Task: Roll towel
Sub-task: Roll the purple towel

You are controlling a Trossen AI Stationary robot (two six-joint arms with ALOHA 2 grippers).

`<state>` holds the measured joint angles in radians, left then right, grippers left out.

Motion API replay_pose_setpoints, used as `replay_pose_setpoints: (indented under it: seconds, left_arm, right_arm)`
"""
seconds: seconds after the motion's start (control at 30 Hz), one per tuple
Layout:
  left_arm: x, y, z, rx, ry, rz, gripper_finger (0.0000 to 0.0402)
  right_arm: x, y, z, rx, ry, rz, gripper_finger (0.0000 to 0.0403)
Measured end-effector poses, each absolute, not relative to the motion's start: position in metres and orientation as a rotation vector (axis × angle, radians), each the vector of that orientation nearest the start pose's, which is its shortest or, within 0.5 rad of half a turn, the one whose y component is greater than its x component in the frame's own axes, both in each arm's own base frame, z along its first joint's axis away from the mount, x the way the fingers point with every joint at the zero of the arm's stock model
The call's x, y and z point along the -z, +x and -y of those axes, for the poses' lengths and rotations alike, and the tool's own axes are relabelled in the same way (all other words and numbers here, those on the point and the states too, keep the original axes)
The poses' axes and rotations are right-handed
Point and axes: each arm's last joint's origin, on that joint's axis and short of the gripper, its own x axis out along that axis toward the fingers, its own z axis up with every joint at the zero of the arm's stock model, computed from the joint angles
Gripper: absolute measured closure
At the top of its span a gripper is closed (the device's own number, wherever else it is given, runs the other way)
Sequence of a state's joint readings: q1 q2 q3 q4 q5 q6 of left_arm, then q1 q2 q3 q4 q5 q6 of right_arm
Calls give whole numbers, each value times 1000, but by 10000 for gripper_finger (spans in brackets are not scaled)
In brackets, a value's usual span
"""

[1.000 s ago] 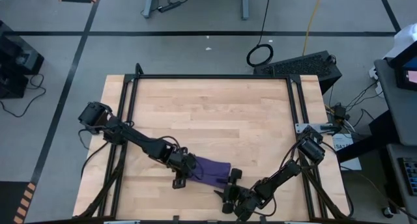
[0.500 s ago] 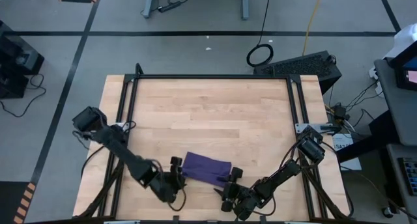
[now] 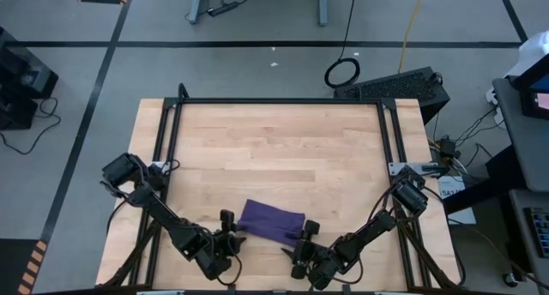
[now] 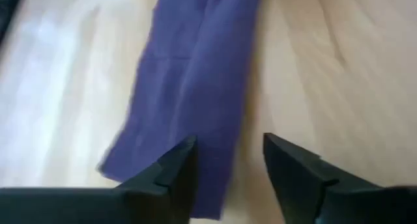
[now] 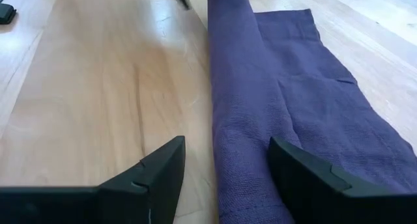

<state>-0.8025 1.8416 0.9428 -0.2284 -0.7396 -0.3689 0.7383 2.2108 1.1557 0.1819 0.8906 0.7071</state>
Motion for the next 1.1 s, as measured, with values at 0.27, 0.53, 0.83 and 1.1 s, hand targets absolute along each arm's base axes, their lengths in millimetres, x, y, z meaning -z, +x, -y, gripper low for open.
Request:
replay_pose_setpoints:
  seconds: [0.27, 0.53, 0.83, 1.1]
  left_arm:
    - [-123, 244, 220, -85, 437, -805, 137]
    - [-120, 251, 210, -74, 415, -862, 178]
    - [-110, 256, 191, -47, 333, -931, 241]
    - [-113, 260, 187, 20, 258, -965, 316]
  right_arm:
    - [-65, 315, -257, 334, 49, -506, 190]
    - [-65, 315, -257, 332, 49, -507, 190]
    - [-65, 315, -257, 327, 38, -511, 190]
    - [-74, 311, -261, 286, -26, -525, 190]
